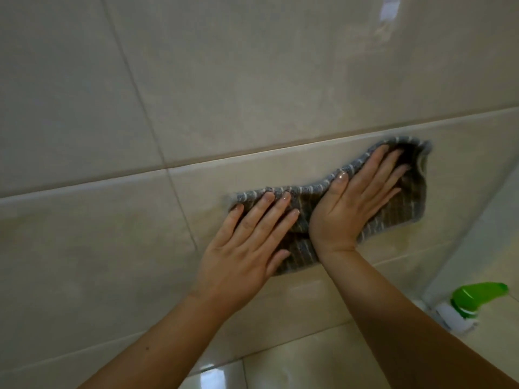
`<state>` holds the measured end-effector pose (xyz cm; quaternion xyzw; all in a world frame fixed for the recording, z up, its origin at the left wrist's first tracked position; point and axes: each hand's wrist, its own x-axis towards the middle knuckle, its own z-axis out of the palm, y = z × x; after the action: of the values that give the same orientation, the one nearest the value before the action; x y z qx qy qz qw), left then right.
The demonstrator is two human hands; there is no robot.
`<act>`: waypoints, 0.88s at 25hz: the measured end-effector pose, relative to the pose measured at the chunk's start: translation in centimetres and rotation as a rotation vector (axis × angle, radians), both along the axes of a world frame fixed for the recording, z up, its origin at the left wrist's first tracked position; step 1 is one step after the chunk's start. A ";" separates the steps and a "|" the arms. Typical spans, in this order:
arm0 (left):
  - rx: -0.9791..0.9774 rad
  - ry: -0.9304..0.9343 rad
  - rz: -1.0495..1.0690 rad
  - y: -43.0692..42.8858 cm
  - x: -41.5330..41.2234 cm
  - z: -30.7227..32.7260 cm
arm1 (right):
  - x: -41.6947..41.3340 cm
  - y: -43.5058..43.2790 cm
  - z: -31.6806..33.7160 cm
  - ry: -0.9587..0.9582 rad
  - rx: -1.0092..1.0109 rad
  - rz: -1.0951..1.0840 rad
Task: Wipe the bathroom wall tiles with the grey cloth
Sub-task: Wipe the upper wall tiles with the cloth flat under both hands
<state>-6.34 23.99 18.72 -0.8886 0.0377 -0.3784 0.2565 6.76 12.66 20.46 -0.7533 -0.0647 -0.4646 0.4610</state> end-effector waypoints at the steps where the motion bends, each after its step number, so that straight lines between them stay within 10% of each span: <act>1: 0.009 0.002 0.005 0.9 -0.9 0.2 | -0.7 0.8 0.1 -0.020 -0.016 0.008; 22: -0.032 -0.083 0.045 13.6 -13.1 -3.3 | -12.4 13.2 -3.0 -0.359 -0.477 0.242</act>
<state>-19.48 37.61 15.38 -0.8768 0.0011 -0.4095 0.2519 -5.65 25.86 17.45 -0.7328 -0.3412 -0.5036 0.3048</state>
